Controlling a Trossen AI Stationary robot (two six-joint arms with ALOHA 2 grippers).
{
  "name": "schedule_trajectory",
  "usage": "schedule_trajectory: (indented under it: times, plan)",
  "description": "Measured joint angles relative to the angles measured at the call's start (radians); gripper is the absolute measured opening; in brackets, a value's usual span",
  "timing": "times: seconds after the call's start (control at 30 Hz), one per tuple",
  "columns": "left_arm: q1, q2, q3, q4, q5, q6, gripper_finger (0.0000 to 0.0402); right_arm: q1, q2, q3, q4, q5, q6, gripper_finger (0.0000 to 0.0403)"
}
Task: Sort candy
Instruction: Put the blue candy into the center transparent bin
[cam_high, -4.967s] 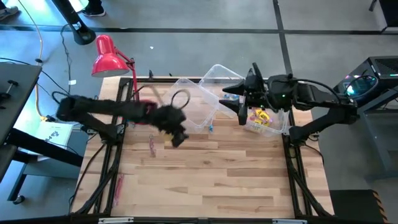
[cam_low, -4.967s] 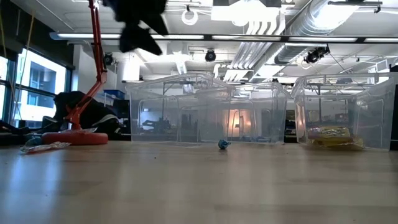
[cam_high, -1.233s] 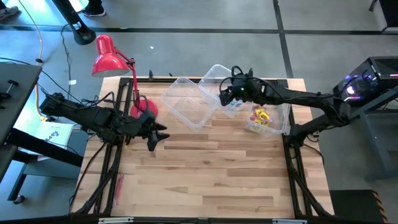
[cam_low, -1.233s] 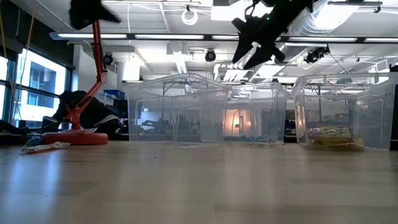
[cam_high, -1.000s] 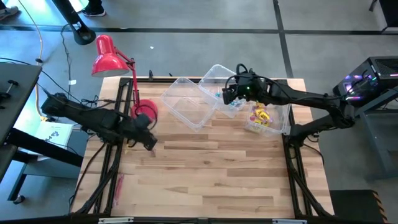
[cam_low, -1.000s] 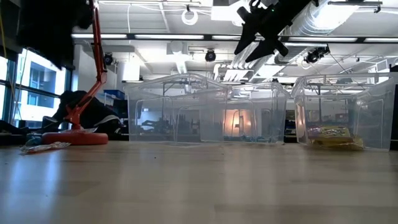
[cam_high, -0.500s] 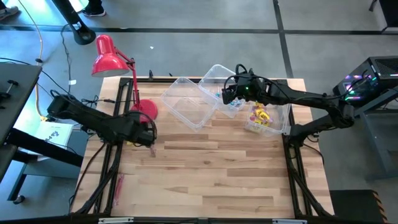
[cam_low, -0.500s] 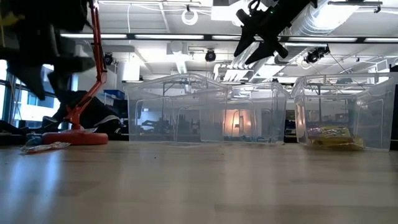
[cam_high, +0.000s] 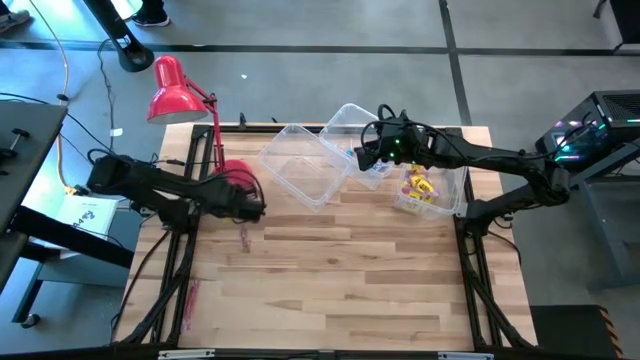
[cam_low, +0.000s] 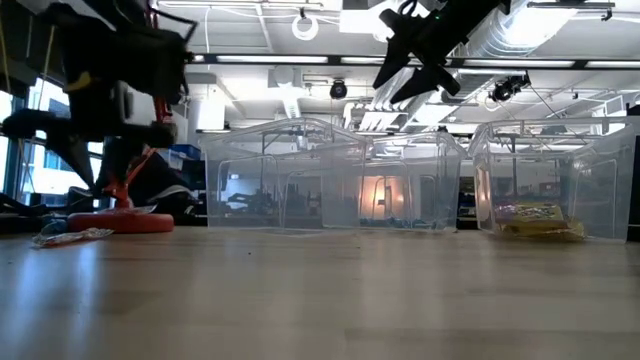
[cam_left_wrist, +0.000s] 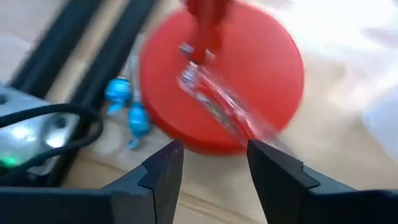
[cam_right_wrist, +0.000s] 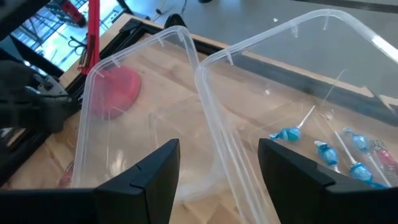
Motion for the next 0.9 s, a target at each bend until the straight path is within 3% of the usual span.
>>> schedule_trajectory:
  times: [0.17,0.3,0.47,0.63,0.8,0.9]
  plan:
    - [0.087,0.04,0.0,0.021,0.154,0.296,0.0161,0.0,0.0,0.0,-0.008,-0.017,-0.036,0.0212]
    - [0.176,0.027,0.021,0.011,0.299,0.627,0.0154,0.0,0.0,0.0,-0.02,-0.019,-0.073,0.0212]
    - [0.323,0.048,0.057,-0.097,0.466,0.986,0.0145,0.0,0.0,0.0,-0.023,-0.018,-0.079,0.0212]
    - [0.473,0.104,0.061,-0.218,0.437,1.209,0.0139,0.0,0.0,0.0,-0.027,-0.018,-0.079,0.0212]
    - [0.558,0.167,0.062,-0.168,0.295,1.359,0.0136,0.003,0.0,0.0,-0.027,-0.018,-0.071,0.0212]
    - [0.585,0.203,0.062,-0.134,0.266,1.446,0.0136,0.01,0.0,0.0,-0.027,-0.018,-0.05,0.0212]
